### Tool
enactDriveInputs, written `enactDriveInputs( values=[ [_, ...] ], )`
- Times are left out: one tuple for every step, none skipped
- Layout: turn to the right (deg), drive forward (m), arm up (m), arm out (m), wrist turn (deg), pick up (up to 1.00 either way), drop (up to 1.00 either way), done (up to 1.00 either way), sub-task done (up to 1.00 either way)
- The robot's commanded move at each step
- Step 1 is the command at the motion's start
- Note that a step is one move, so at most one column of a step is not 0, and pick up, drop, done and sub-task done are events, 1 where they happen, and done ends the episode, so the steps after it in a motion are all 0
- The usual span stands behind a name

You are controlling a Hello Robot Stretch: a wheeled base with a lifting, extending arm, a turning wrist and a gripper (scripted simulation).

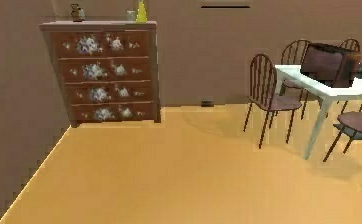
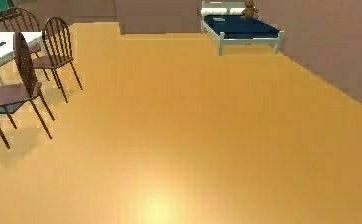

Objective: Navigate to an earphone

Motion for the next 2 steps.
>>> enactDriveInputs(
  values=[
    [0.0,1.00,0.00,0.00,0.0,0.00,0.00,0.00,0.00],
    [0.0,1.00,0.00,0.00,0.0,0.00,0.00,0.00,0.00]
  ],
)
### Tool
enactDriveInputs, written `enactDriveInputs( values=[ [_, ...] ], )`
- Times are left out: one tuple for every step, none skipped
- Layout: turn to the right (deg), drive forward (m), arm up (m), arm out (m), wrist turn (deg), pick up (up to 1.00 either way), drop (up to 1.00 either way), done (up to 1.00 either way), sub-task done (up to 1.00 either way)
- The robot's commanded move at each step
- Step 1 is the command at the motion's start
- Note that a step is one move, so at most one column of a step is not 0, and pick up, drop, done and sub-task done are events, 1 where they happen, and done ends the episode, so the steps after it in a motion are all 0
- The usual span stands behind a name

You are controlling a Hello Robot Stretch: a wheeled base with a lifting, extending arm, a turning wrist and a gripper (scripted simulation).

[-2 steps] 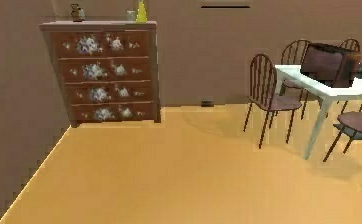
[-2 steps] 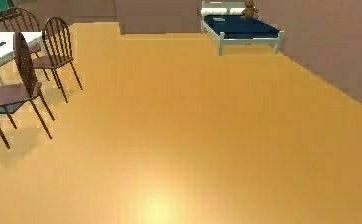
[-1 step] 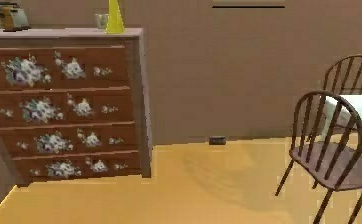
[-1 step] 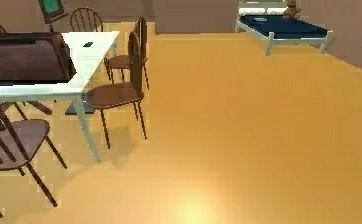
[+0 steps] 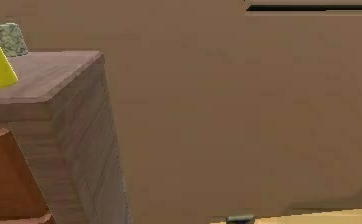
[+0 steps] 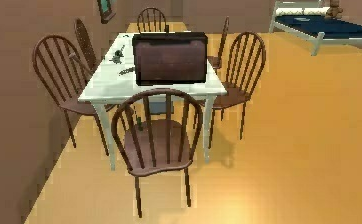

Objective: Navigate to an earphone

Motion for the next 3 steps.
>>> enactDriveInputs(
  values=[
    [6.0,0.00,0.00,0.00,0.0,0.00,0.00,0.00,0.00],
    [0.0,0.05,0.00,0.00,0.0,0.00,0.00,0.00,0.00],
    [45.0,0.00,0.00,0.00,0.0,0.00,0.00,0.00,0.00]
  ],
)
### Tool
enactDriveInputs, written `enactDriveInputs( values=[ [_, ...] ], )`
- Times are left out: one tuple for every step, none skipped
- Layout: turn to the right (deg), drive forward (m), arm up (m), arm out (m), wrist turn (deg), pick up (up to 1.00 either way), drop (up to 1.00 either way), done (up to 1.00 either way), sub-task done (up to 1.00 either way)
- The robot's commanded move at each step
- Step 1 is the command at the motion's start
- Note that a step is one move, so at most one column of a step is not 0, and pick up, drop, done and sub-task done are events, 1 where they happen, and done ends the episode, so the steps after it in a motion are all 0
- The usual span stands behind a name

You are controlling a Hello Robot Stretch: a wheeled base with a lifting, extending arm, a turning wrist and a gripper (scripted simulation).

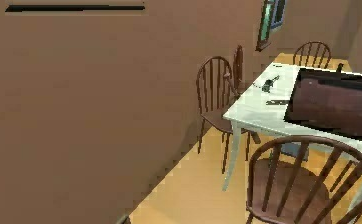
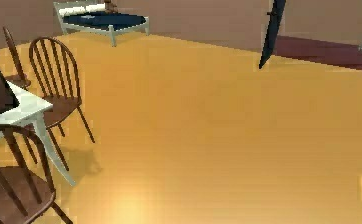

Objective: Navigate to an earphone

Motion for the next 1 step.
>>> enactDriveInputs(
  values=[
    [21.0,0.00,0.00,0.00,0.0,0.00,0.00,0.00,0.00]
  ],
)
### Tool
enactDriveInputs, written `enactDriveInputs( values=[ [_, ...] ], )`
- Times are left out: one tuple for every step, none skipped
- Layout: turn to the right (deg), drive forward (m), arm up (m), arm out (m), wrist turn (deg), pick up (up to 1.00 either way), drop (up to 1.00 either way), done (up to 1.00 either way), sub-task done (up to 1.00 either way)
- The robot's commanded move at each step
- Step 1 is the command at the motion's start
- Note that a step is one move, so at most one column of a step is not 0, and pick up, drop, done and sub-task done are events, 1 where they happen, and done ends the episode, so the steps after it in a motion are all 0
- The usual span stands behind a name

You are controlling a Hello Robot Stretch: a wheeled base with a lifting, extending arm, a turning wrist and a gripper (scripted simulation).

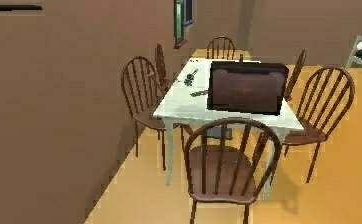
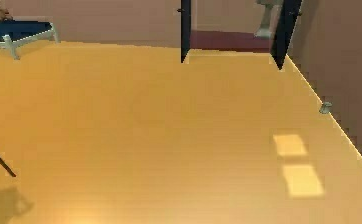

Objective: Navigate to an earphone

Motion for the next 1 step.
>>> enactDriveInputs(
  values=[
    [0.0,1.00,0.00,0.00,0.0,0.00,0.00,0.00,0.00]
  ],
)
